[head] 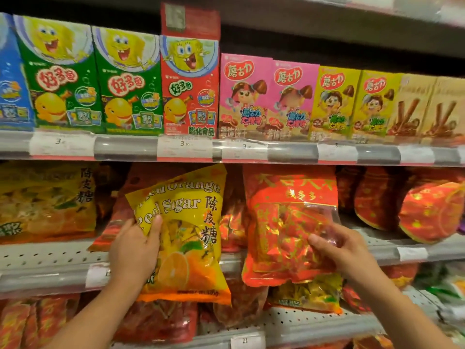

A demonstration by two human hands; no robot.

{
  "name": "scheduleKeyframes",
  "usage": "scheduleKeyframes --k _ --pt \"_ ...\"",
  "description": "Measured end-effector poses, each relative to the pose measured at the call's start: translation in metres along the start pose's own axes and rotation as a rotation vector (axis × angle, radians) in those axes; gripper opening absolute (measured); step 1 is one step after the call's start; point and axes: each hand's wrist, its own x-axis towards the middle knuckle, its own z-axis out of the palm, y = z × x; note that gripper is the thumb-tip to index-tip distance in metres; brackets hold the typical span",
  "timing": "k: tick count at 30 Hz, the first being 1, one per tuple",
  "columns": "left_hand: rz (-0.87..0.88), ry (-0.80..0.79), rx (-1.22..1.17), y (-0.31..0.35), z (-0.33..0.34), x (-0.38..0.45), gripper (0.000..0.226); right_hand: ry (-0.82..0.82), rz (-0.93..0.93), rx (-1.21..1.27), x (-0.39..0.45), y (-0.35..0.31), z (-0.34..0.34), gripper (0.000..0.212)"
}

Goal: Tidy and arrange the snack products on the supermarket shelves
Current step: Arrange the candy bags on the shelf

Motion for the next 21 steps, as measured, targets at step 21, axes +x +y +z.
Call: scheduleKeyframes --k 21 --pt "0.002 -0.054 0.166 -0.013 0.007 0.006 0.074 0.030 0.046 -0.194 0.081 0.028 -0.112 0.027"
